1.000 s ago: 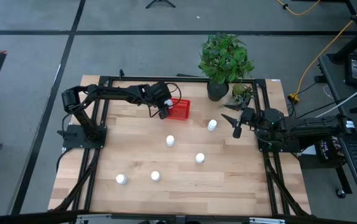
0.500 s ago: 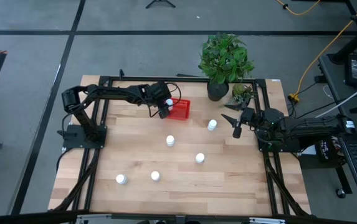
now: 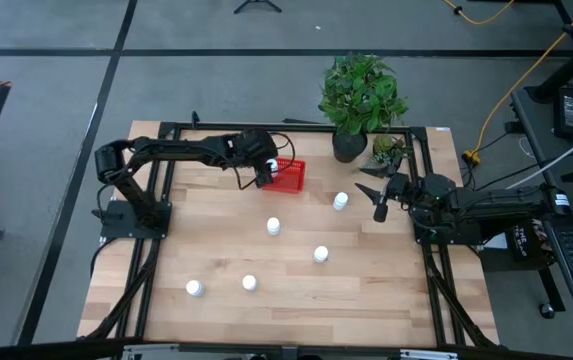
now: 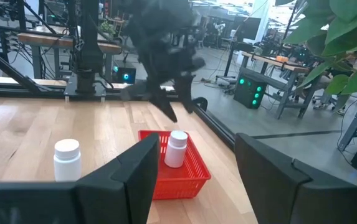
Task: Pick and place pill bottles into a basket
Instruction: Put the white pill bottle into the red bin
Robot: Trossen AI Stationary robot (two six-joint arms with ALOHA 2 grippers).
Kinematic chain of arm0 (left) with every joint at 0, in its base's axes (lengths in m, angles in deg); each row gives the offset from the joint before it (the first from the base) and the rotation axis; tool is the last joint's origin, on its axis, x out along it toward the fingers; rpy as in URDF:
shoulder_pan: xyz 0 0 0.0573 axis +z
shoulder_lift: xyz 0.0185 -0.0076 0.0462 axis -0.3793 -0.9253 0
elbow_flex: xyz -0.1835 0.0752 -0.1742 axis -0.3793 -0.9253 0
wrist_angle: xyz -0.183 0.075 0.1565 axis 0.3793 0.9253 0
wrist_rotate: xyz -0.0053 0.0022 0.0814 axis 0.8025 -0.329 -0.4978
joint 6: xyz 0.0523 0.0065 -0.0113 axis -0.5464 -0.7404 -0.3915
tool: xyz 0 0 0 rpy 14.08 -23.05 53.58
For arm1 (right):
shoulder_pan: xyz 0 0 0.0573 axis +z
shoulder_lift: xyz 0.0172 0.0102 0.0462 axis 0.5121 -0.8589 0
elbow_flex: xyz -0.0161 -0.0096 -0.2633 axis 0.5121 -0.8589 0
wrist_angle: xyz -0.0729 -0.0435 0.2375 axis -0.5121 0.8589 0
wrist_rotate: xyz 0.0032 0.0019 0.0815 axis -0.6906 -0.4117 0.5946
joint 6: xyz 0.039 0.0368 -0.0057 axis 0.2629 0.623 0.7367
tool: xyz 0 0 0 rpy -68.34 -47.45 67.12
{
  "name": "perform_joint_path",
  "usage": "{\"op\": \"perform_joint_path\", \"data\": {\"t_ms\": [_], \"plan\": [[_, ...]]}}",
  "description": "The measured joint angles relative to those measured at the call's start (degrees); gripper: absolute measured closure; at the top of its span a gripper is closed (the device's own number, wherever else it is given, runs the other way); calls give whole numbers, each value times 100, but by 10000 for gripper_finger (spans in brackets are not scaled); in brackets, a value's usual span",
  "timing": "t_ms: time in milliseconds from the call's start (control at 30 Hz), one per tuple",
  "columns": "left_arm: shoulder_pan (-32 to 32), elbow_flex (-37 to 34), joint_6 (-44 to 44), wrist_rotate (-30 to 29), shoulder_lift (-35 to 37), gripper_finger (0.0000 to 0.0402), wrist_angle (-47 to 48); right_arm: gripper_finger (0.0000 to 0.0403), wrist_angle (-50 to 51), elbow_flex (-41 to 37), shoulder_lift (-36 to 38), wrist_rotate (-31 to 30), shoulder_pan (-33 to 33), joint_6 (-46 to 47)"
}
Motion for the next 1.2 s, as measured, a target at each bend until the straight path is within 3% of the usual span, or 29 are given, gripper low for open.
{"op": "perform_joint_path", "data": {"t_ms": [233, 400, 500, 567, 767, 900, 1000, 1200], "plan": [[-206, 58, -177, -14, 843, 238, 395, 192, 16, 0, 0, -1, -2, -167], [-567, -487, 307, -126, 1813, 314, 600, 192, 214, 0, -2, -1, -2, -167], [-849, -1128, 532, -160, 2431, 374, 140, 192, 238, 0, -33, 2, -2, -165], [-1005, -1649, 608, -167, 2812, 393, -395, 192, 314, 0, -57, 6, -2, -167], [-1357, -3111, 736, -141, 3873, 400, -1895, 192, 540, 25, -75, 274, 27, 433], [-1493, -3783, 777, 63, 4429, 399, -2478, 192, 1848, 607, -262, 606, 161, 1379], [-1546, -4127, 805, 271, 4715, 400, -2789, 192, 2719, 1066, -649, 600, 320, 1999], [-1548, -4372, 870, 308, 4927, 396, -2885, 192, 3266, 1766, -1616, 567, 894, 2713]]}}
